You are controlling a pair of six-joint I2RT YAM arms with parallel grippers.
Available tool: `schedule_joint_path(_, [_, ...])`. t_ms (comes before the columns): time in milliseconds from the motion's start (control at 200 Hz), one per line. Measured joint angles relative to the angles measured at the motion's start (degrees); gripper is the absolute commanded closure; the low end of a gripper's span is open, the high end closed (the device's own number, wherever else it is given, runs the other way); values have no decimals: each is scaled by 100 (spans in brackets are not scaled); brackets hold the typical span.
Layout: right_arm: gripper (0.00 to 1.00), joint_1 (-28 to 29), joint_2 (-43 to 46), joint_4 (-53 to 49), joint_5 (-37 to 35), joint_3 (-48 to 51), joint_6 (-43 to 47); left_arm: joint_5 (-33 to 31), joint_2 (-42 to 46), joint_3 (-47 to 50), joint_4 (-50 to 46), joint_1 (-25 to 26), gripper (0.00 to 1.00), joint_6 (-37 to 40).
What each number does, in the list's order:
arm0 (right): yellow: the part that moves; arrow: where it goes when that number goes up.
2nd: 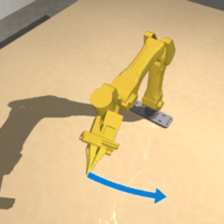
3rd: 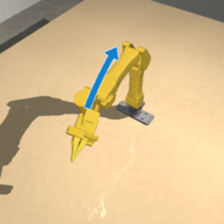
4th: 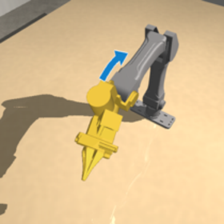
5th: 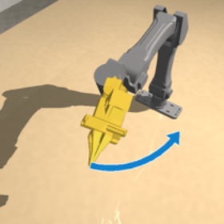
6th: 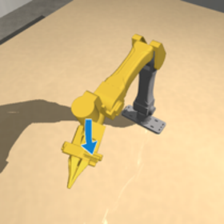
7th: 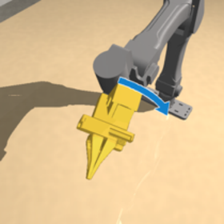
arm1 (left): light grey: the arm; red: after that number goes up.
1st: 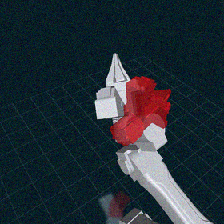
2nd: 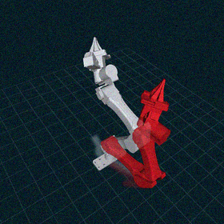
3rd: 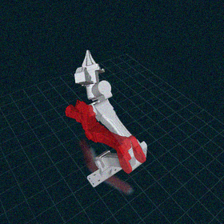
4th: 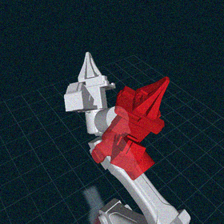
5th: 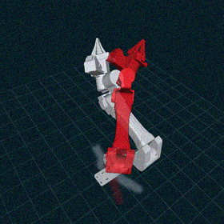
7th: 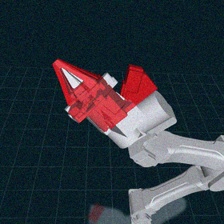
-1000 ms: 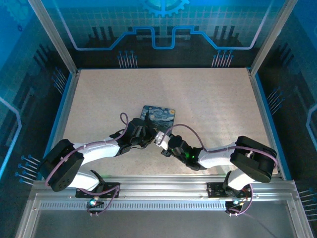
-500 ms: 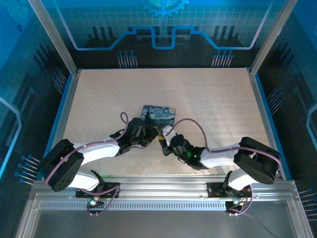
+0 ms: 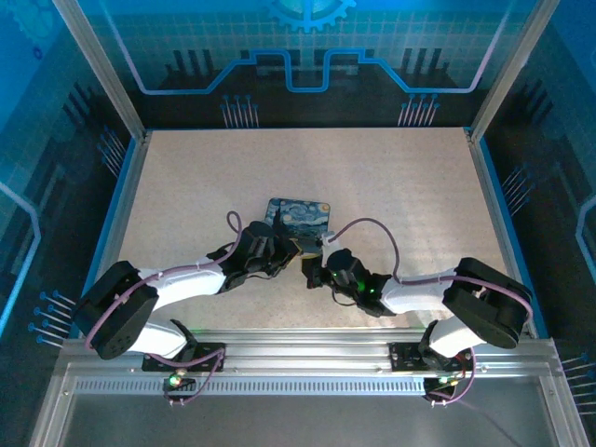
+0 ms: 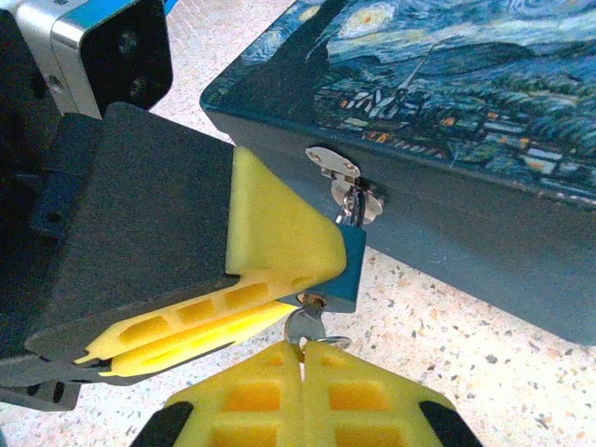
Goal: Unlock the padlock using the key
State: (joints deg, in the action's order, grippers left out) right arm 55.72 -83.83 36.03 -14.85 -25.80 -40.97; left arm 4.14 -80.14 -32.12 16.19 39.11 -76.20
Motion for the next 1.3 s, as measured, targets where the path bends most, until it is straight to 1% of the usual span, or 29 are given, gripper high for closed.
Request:
schedule_joint_path(110, [100,-28,-13,-22,68,0,-195,0,-44,0,7,4,93,0])
schedule_joint_path(290, [100,-31,-129,-31,127,0,-450,2,-160,0,13,7,82,2])
schedule_joint_path(515, [100,-87,-256,4,184,17,-752,-2,-181,2,15,17,73,-2])
schedule_joint_path(815, [100,-225,-299,146,199,367,-1246,-44,-70,13,-127,28,56,57])
schedule_joint_path(1015, [100,-409,-400,433,437,527,-1628,-181,306,11,-542,4,50,308])
schedule_joint_path(1301, [99,-573,-656,901,702,713,-2041,-350,804,11,-1198,-177,46,693])
